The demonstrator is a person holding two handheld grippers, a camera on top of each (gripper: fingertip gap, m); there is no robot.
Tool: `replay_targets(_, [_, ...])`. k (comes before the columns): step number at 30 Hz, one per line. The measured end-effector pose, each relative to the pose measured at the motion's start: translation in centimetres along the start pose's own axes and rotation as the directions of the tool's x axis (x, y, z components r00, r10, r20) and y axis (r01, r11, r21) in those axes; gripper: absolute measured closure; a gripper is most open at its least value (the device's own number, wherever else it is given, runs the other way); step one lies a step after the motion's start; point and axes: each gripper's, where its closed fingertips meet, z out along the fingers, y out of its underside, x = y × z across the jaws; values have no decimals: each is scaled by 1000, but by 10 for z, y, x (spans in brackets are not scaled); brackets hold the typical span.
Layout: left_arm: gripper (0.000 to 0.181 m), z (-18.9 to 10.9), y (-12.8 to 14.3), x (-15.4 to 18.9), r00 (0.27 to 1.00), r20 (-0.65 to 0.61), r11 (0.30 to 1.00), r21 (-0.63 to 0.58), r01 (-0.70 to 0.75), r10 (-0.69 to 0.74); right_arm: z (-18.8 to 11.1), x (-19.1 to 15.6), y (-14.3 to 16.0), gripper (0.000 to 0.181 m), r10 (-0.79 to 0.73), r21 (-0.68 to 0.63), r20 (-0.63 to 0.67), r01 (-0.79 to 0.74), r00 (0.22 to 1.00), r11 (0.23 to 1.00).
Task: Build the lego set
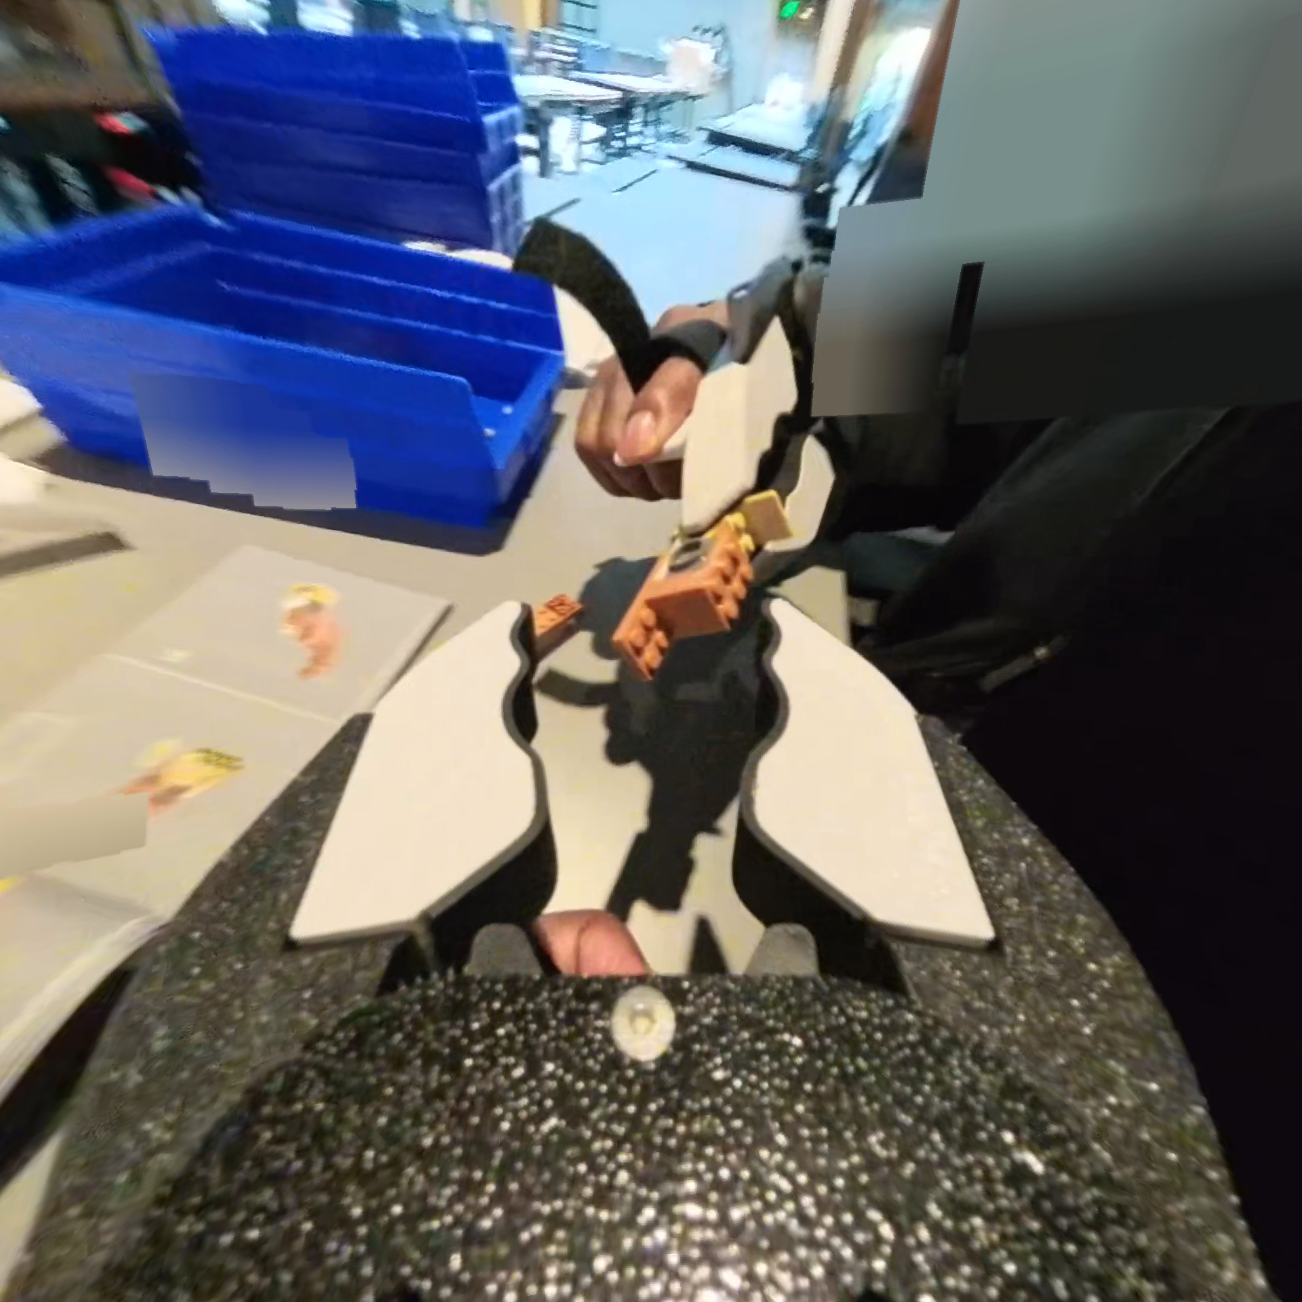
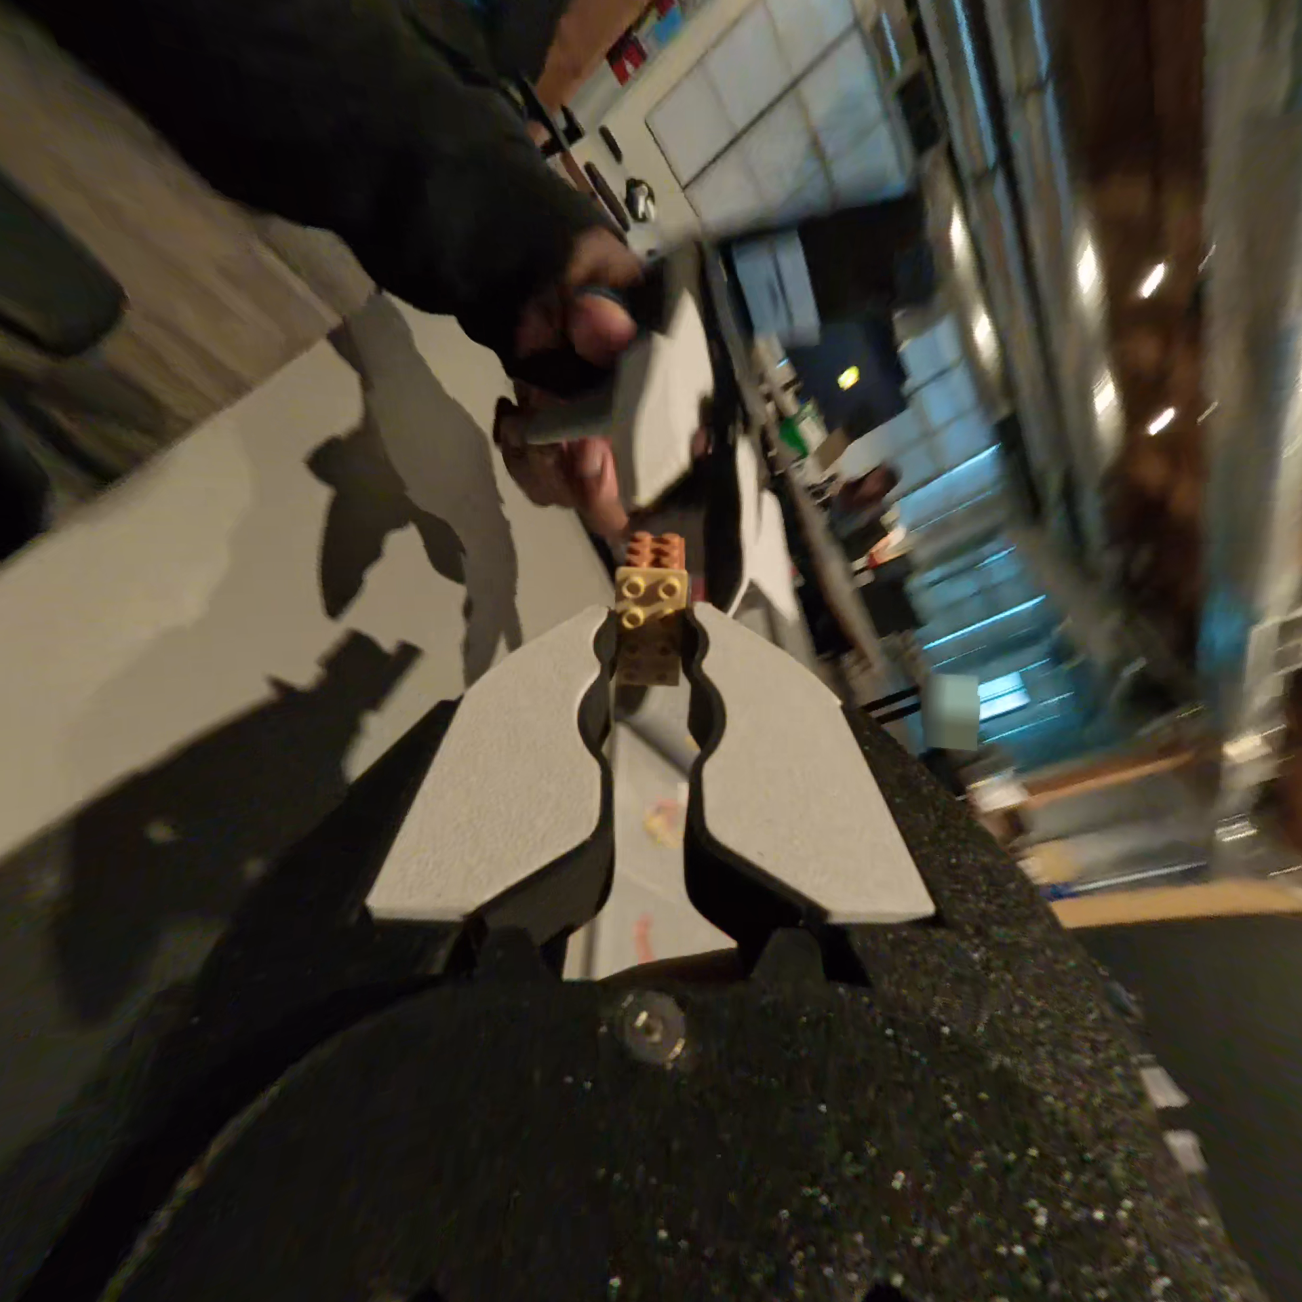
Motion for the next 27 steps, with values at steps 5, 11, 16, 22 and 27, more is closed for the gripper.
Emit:
replay_targets(5, [115,11,0,5,956,-231,980,44,196,-180,0,-3,1,165,-222,-16,-17,222,975,975])
replay_targets(11, [125,24,7,10,957,-244,985,32,167,-155,1,-5,3,165,-341,-24,-45,340,939,940])
replay_targets(16, [148,28,7,9,970,-211,990,49,134,-121,2,-6,4,165,-358,-18,-47,358,932,934])
replay_targets(22, [151,28,7,15,975,-200,992,61,111,-97,1,-8,1,165,-370,2,-41,370,928,929])
replay_targets(27, [153,29,7,19,976,-201,992,82,96,-78,0,-8,-2,165,-367,13,-37,368,929,930])
